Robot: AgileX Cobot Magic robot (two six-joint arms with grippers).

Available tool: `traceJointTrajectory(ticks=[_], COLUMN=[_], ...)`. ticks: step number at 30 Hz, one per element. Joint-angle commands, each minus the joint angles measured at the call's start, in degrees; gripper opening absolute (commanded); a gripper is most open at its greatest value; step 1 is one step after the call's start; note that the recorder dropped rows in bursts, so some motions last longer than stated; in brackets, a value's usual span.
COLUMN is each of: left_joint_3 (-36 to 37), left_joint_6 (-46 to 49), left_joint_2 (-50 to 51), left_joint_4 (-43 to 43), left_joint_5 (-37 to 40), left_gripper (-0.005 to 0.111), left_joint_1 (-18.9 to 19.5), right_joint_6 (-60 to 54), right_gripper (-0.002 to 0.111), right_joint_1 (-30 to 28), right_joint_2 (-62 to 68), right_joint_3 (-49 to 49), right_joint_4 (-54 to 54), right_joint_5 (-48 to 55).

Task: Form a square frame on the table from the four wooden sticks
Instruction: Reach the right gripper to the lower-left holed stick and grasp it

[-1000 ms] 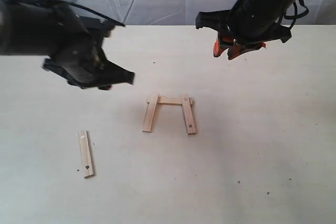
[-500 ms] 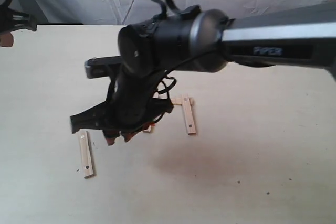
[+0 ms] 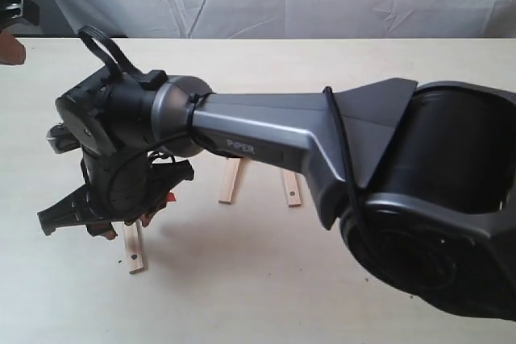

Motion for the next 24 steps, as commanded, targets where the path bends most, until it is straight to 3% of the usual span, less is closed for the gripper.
traceJointTrajectory(ticks=[1, 8, 10, 13, 14, 18, 24], left_joint_3=[0.04, 0.15, 0.15, 0.15, 0.15, 0.27, 3.19], left_joint_6=[0.26, 0.26, 0.26, 0.26, 0.26, 0.26, 0.26], left_joint_2=[-0.47, -0.47, -0.47, -0.47, -0.47, -0.47, -0.47], left_joint_4=[-0.64, -0.64, -0.64, -0.64, -0.64, -0.52, -1.08], left_joint_5=[-1.04, -1.3, -1.3, -1.3, -1.3, -1.31, -3.79], left_gripper=[0.0, 0.0, 0.0, 0.0, 0.0, 0.0, 0.0], left_joint_1=[0.37, 0.37, 0.37, 0.37, 0.37, 0.37, 0.37], right_joint_6=[0.69, 1.96, 1.85, 1.3, 1.3, 0.14, -12.01], right_gripper=[0.045, 0.042, 0.03, 0.003, -0.001, 0.0, -0.001], right_joint_1=[0.16, 0.16, 0.16, 0.16, 0.16, -0.15, -4.16], right_joint_2=[2.14, 3.37, 3.37, 3.15, 3.01, 0.78, -5.35], right_joint_3=[-1.28, -1.28, -1.28, -1.28, -1.28, -1.28, -1.02], right_joint_4=[-1.24, -1.24, -1.24, -1.24, -1.24, -1.75, -4.2], right_joint_5=[1.44, 0.31, 0.88, 1.48, 1.58, 2.32, 11.34])
